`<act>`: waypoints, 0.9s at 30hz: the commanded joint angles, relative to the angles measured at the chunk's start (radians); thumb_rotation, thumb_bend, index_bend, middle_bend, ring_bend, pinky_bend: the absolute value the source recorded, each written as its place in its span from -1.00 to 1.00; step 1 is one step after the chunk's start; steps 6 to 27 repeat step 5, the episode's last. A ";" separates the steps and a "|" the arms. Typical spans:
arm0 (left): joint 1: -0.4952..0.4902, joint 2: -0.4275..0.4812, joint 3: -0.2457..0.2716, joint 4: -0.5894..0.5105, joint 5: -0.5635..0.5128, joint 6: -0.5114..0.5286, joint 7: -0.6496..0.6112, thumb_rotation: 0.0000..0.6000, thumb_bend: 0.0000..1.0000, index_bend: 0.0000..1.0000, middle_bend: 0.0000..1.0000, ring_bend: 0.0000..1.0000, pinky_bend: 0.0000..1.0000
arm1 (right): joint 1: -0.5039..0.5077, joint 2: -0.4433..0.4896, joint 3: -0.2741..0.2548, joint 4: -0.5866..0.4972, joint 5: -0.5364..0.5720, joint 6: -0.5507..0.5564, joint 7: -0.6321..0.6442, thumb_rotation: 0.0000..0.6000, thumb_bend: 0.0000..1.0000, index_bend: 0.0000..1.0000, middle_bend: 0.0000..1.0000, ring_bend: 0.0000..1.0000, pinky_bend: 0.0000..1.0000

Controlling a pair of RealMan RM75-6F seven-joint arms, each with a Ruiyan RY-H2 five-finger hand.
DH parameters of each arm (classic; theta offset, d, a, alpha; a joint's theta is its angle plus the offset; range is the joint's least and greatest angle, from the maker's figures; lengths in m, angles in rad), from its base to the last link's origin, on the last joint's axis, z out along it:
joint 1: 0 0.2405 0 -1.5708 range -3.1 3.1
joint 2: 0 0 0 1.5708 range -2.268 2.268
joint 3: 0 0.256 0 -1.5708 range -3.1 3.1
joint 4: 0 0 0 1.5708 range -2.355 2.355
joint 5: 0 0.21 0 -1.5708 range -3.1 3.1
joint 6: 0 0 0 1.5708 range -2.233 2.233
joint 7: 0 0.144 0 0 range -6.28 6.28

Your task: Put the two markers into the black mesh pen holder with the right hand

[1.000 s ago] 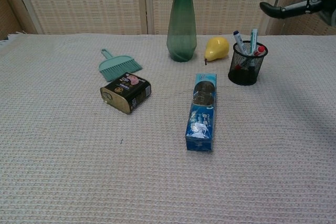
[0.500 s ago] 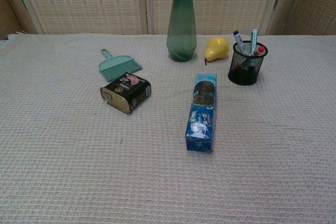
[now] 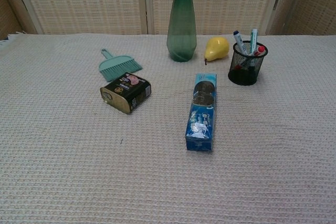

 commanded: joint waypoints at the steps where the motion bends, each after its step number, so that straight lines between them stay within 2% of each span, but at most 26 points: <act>1: 0.006 -0.001 -0.003 0.010 0.001 0.003 -0.012 1.00 0.01 -0.55 -1.00 -1.00 -0.57 | -0.002 0.001 0.004 0.001 0.001 -0.009 0.001 1.00 -0.32 -0.28 -0.83 -0.78 -1.00; 27: 0.002 -0.002 -0.003 0.019 -0.006 -0.013 -0.013 1.00 0.01 -0.54 -1.00 -1.00 -0.57 | -0.003 0.000 0.011 0.008 0.007 -0.026 0.001 1.00 -0.32 -0.28 -0.83 -0.78 -1.00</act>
